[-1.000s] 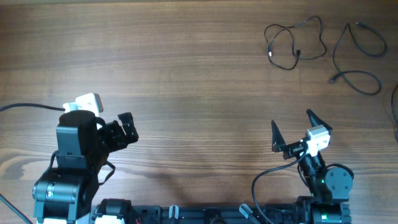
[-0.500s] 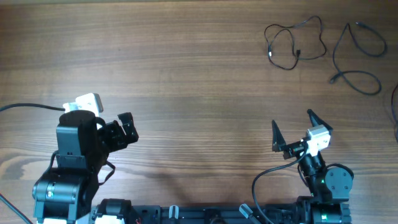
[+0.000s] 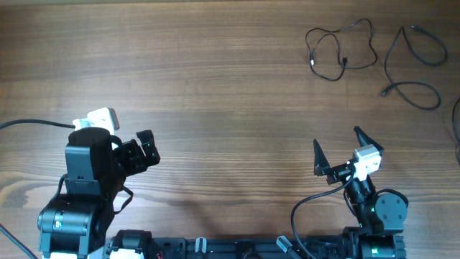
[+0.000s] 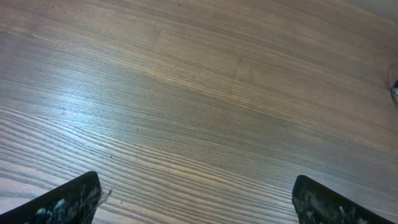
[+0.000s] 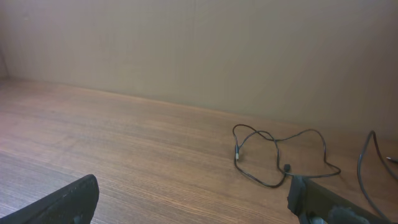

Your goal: Untangle cables

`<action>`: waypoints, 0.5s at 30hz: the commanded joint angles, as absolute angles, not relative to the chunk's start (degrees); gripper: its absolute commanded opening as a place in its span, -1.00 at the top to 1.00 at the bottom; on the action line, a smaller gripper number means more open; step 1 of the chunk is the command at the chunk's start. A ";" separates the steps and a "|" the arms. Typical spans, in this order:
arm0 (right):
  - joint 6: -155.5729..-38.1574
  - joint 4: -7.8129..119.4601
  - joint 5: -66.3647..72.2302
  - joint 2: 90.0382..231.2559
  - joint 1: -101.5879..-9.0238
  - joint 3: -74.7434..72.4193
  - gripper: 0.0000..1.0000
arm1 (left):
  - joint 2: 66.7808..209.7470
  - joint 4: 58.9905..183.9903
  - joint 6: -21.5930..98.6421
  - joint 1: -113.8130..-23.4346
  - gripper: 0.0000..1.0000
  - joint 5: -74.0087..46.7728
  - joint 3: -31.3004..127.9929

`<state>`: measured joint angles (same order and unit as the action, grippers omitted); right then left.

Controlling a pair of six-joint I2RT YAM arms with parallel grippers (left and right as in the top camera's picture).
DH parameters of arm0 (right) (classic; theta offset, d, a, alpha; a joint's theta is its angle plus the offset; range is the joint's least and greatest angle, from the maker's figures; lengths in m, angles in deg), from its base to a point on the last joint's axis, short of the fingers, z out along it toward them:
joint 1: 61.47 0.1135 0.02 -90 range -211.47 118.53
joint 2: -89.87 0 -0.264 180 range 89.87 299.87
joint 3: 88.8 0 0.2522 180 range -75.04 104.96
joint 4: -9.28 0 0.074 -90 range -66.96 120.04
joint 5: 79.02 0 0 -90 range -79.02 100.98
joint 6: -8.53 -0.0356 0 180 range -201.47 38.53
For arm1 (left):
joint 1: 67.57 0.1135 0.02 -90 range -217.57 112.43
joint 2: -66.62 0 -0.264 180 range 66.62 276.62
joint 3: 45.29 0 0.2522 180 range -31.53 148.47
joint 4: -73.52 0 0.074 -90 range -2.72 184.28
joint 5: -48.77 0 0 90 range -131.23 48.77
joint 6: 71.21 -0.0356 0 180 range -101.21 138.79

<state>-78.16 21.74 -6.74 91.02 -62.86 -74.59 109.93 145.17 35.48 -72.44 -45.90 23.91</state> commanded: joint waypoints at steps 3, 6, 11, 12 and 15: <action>-78.48 21.69 -5.78 90.08 -62.62 -74.74 -1.00 | 109.90 145.06 35.78 -72.11 -1.00 -46.25 23.98; -78.48 21.69 -5.78 90.08 -62.62 -74.74 -1.00 | 109.90 145.06 35.78 -72.11 -1.00 -46.25 23.98; -78.48 21.69 -5.78 90.08 -62.62 -74.74 -1.00 | 109.80 145.06 35.78 -72.18 -1.00 -46.25 23.98; -78.48 21.69 -5.78 90.08 -62.62 -74.74 -1.00 | 109.77 145.06 35.78 -72.18 -1.00 -46.25 23.98; -78.51 21.69 -5.78 90.08 -62.62 -74.74 -1.00 | 108.57 145.06 35.78 -72.18 -1.00 -46.25 23.98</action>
